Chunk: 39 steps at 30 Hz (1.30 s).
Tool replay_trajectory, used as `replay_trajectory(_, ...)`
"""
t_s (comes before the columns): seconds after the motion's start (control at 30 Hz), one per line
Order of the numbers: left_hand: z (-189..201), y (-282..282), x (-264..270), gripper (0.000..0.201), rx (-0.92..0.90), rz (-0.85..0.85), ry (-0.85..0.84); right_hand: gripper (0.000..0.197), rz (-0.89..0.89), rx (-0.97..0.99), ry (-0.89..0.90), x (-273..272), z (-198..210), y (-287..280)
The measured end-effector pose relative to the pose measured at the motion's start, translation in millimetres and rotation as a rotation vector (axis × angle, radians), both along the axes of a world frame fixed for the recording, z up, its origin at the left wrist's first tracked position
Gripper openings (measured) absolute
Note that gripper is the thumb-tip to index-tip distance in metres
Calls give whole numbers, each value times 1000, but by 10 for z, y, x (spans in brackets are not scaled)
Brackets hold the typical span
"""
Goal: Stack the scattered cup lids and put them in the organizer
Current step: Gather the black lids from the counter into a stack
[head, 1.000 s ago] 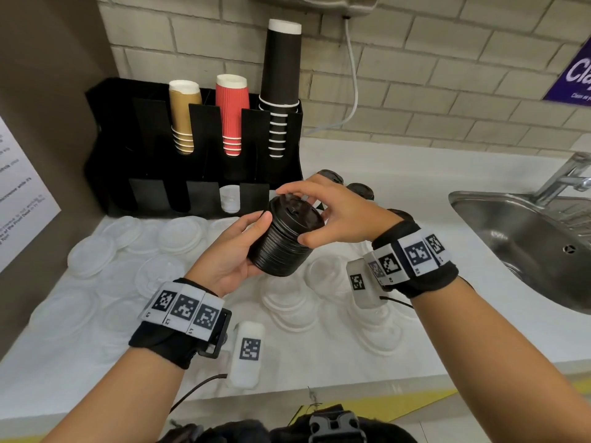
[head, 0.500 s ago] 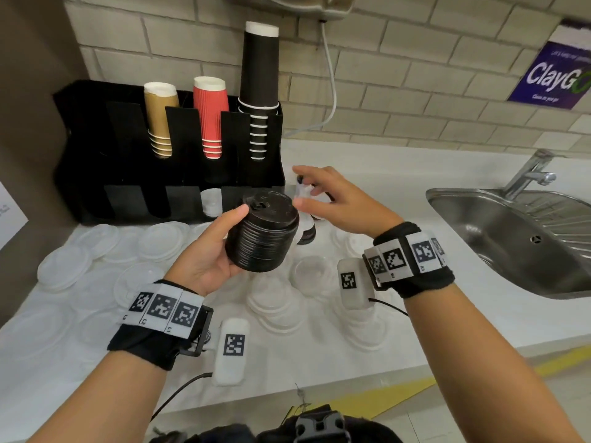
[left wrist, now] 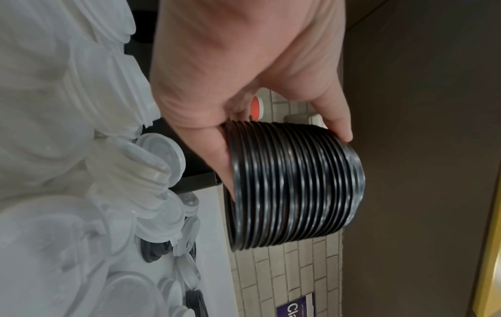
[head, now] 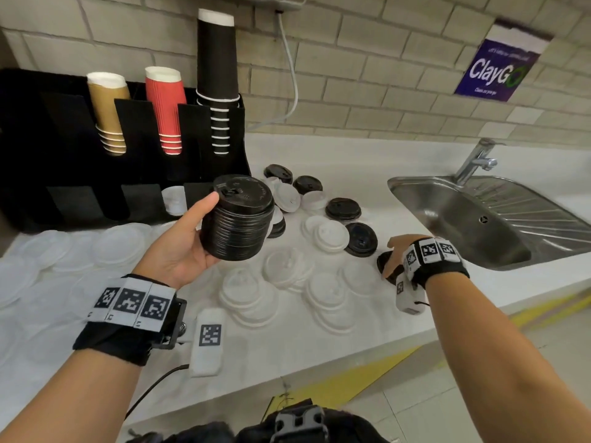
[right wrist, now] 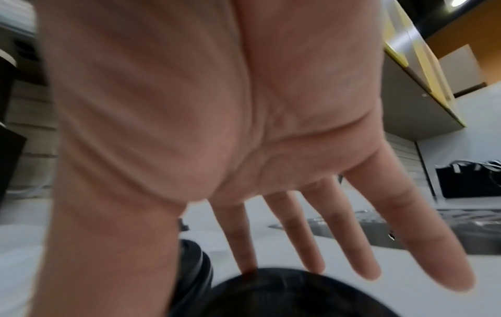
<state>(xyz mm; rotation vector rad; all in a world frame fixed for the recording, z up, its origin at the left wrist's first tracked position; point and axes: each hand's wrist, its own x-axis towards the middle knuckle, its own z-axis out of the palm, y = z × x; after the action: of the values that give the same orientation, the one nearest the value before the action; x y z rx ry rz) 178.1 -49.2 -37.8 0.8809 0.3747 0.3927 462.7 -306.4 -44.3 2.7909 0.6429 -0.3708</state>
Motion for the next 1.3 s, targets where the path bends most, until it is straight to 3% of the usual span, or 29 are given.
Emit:
replay_trajectory(0.13, -3, -7, 13, 28, 18, -11, 4, 57, 24, -77, 34, -16, -52, -1)
replay_trajectory(0.23, -11, -5, 4, 26, 31, -24, -1, 41, 33, 26, -154, -68, -38, -10)
replay_trajectory(0.3, -18, -8, 8, 26, 26, -30, -4, 46, 14, 103, -147, -114, 154, 102)
replay_trajectory(0.4, -31, -17, 22, 26, 20, -32, 2, 63, 46, 223, 128, -214, 618, 401)
replay_trajectory(0.47, -37, -21, 28, 25, 25, -35, 10, 67, 167, 397, 255, -361, 853, 578)
replay_trajectory(0.6, -71, -26, 31, 33, 27, -23, 29, 62, 467, 857, 484, -753, 991, 845)
replay_trajectory(0.67, -89, -34, 33, 40, 35, -14, 45, 65, 574, 937, 595, -907, 1003, 962)
replay_trajectory(0.83, -118, -36, 13, 39, 83, -11, 68, 72, 735, 850, 643, -1085, 978, 1172)
replay_trajectory(1.13, -139, -26, 0, 67, 180, 20, 120, 75, 794, 778, 611, -1213, 912, 1301)
replay_trajectory(1.3, -153, -34, 20, 65, 164, 21, 126, 73, 818, 755, 573, -1227, 908, 1309)
